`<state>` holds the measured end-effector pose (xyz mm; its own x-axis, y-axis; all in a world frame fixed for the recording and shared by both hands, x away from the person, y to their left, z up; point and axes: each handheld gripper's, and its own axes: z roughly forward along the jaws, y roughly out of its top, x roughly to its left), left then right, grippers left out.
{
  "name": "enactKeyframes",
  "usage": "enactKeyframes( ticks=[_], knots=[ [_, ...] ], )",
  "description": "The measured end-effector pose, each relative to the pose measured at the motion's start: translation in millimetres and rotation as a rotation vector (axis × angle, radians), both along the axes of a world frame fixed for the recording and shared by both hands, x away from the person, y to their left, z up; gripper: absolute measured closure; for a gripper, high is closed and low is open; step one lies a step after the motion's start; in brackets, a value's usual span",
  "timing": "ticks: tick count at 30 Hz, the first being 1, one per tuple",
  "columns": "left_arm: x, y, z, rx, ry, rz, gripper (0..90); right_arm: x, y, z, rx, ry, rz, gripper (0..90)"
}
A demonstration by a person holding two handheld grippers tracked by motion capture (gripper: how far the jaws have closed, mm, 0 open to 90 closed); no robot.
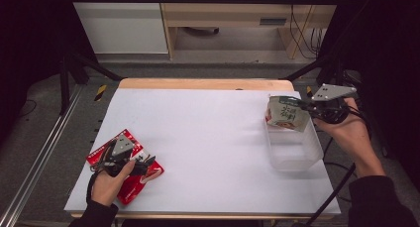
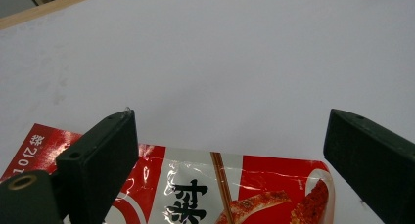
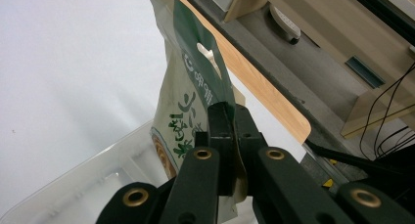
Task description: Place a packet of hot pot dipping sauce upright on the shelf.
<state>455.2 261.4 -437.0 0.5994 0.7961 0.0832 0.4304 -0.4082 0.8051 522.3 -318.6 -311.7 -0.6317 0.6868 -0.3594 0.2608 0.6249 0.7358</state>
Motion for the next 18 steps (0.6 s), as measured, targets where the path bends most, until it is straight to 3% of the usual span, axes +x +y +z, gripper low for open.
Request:
enactKeyframes(
  ticks=[9,18],
  knots=[
    [0.4,-0.5,-0.5,0.003,0.003,-0.001,6.1,-2.5,-6.8,-2.3,0.002,0.024,0.013,90.0],
    [0.3,-0.3,-0.5,0.003,0.004,-0.001,6.1,3.3,-3.0,-18.5,0.023,0.056,0.01,90.0]
  ],
)
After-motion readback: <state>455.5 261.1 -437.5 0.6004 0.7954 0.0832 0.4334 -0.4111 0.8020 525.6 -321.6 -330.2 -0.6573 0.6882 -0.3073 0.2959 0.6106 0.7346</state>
